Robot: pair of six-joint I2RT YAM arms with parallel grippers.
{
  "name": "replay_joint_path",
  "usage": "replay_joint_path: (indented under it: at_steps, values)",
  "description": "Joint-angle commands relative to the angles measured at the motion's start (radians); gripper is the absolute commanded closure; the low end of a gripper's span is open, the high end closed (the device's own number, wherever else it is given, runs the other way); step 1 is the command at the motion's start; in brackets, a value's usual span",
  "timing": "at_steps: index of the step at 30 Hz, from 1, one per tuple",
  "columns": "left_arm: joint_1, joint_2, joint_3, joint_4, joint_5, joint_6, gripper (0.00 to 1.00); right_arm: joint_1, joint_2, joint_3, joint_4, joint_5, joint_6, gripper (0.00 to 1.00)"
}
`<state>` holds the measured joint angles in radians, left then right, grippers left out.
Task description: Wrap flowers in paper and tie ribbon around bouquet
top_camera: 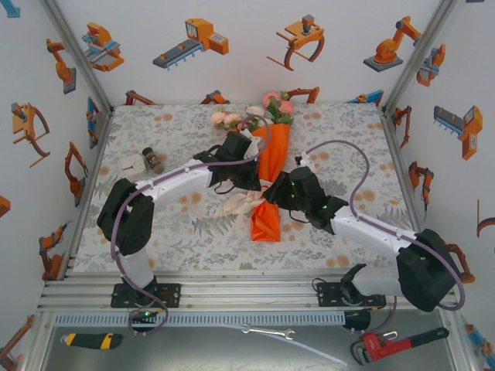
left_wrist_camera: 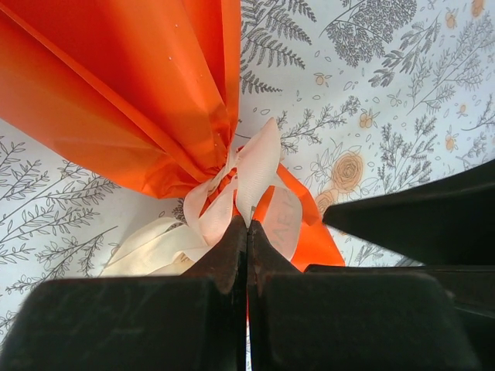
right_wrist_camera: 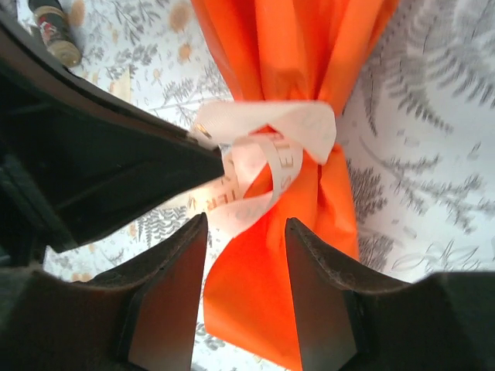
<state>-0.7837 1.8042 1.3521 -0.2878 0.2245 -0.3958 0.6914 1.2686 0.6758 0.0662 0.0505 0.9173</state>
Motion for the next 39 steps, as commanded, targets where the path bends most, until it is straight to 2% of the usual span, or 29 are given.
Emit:
replay_joint_path:
  at_steps: [1,3,5,6,9,13,20,24,27,31,35,39]
  values:
    - [0.006,-0.015,0.022,0.005,0.018,-0.013,0.98,0.011,0.022,0.028,-0.081,0.027,0.125,0.61]
    - [0.006,-0.017,0.021,-0.001,0.01,-0.014,0.98,0.01,0.022,0.025,-0.056,0.043,0.104,0.81]
    - [0.009,-0.022,0.02,-0.003,0.012,-0.011,0.98,0.01,0.023,0.016,-0.023,0.073,0.076,0.93]
    - [0.009,-0.024,0.019,-0.002,0.012,-0.012,0.98,0.01,0.029,0.018,-0.02,0.086,0.062,0.95]
    - [0.009,-0.027,0.019,-0.002,0.015,-0.014,0.98,0.01,0.054,0.048,-0.023,0.08,0.025,0.93]
    - [0.01,-0.025,0.02,-0.005,0.018,-0.014,0.98,0.01,0.078,0.073,-0.017,0.044,0.039,0.76]
    - [0.009,-0.025,0.018,0.001,0.017,-0.017,0.98,0.01,0.081,0.058,0.016,0.026,0.07,0.58]
    - [0.011,-0.025,0.018,0.002,0.014,-0.016,0.97,0.01,0.083,0.059,0.042,0.014,0.075,0.53]
    - [0.009,-0.024,0.018,0.001,0.019,-0.016,0.98,0.01,0.092,0.062,0.053,0.013,0.074,0.58]
    - [0.01,-0.029,0.015,0.009,0.042,-0.02,0.98,0.009,0.127,0.065,0.059,0.058,0.054,0.76]
    - [0.013,-0.044,-0.003,0.01,0.067,-0.037,0.98,0.008,0.169,0.061,0.153,0.085,-0.014,0.91]
    - [0.017,-0.075,-0.047,0.039,0.104,-0.078,0.96,0.009,0.224,0.052,0.288,0.066,-0.055,0.93]
